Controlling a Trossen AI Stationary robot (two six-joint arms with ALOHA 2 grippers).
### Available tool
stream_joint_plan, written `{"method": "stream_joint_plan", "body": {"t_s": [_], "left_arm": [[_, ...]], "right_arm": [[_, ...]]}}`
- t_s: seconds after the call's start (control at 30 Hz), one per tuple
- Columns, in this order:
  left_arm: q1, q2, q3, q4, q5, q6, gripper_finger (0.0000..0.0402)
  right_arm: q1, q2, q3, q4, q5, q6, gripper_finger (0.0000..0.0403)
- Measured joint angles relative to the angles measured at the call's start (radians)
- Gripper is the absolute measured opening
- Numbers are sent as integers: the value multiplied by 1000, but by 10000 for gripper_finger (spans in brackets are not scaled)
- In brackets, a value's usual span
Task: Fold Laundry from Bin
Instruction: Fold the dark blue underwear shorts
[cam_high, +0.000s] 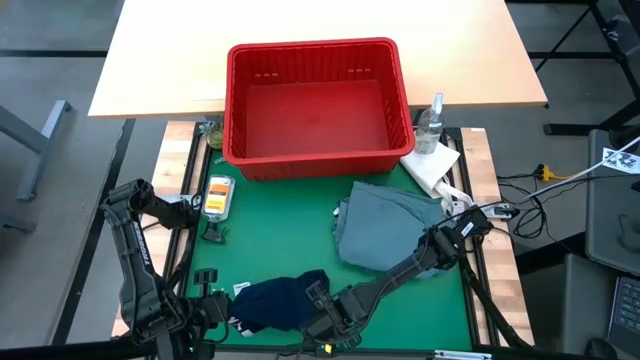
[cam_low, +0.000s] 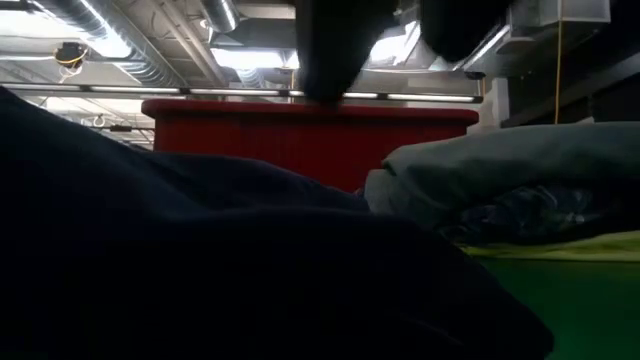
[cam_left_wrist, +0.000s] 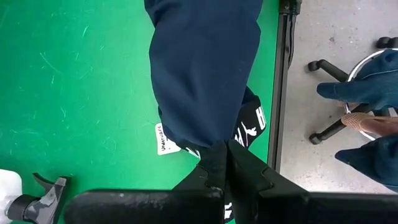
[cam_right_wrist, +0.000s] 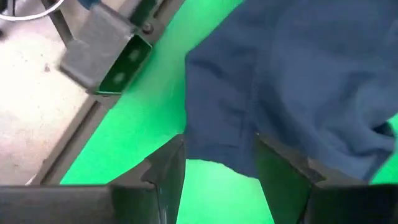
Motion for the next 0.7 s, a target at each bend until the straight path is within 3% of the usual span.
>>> {"method": "stream_joint_plan", "body": {"t_s": [0.27, 0.7], "left_arm": [[0, 0, 0, 2, -2, 0, 0], [0, 0, 0, 2, -2, 0, 0]], "right_arm": [[-4, 70, 0, 14, 36, 8, 186], [-4, 73, 0, 18, 73, 36, 186]]}}
